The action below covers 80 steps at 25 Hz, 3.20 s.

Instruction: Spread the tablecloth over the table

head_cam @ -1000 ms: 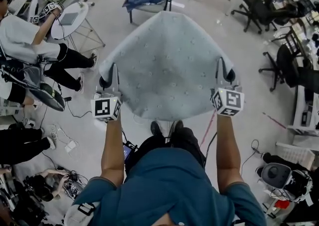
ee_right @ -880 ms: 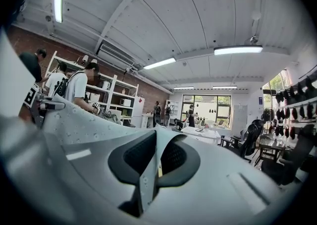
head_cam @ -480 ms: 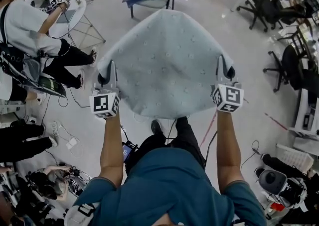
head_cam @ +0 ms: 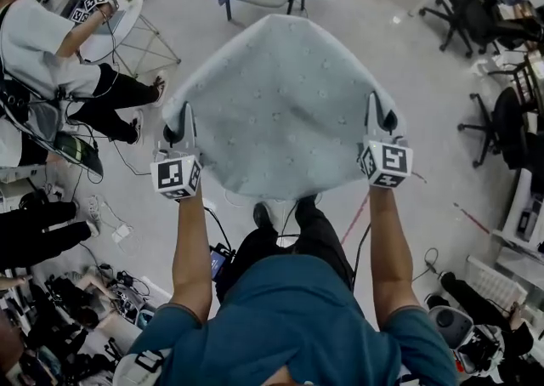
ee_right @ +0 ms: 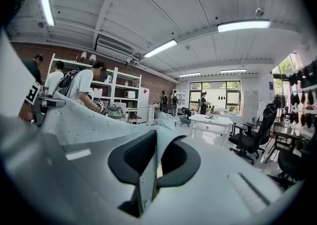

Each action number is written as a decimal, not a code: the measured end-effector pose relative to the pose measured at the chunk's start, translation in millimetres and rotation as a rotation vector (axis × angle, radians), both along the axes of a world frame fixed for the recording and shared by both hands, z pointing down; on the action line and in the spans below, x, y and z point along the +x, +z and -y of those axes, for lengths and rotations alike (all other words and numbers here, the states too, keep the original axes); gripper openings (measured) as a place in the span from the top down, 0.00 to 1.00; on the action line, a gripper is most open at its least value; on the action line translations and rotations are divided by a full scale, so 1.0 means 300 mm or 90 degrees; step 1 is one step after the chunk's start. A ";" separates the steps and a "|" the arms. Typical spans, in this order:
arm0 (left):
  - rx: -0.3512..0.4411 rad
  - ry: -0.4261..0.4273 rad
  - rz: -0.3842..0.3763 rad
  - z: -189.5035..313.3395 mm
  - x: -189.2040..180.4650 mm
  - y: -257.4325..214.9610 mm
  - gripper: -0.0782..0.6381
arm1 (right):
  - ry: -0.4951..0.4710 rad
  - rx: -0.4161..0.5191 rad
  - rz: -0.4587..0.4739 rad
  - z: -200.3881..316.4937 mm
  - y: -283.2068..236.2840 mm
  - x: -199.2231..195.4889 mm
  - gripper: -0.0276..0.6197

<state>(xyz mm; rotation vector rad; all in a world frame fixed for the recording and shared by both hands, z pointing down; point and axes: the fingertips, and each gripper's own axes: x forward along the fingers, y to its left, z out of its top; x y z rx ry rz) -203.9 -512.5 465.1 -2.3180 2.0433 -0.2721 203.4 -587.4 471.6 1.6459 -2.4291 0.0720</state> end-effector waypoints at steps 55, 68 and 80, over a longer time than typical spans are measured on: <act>-0.326 0.077 -0.158 0.207 0.225 0.972 0.89 | -0.081 -0.380 0.223 0.552 0.926 0.146 0.88; -0.389 0.047 -0.129 0.201 0.329 1.092 0.88 | -0.439 -0.118 -0.171 0.145 0.536 -0.219 0.79; -0.387 0.032 -0.069 0.189 0.338 1.100 0.89 | -0.122 -0.448 -0.142 0.339 1.039 0.276 0.79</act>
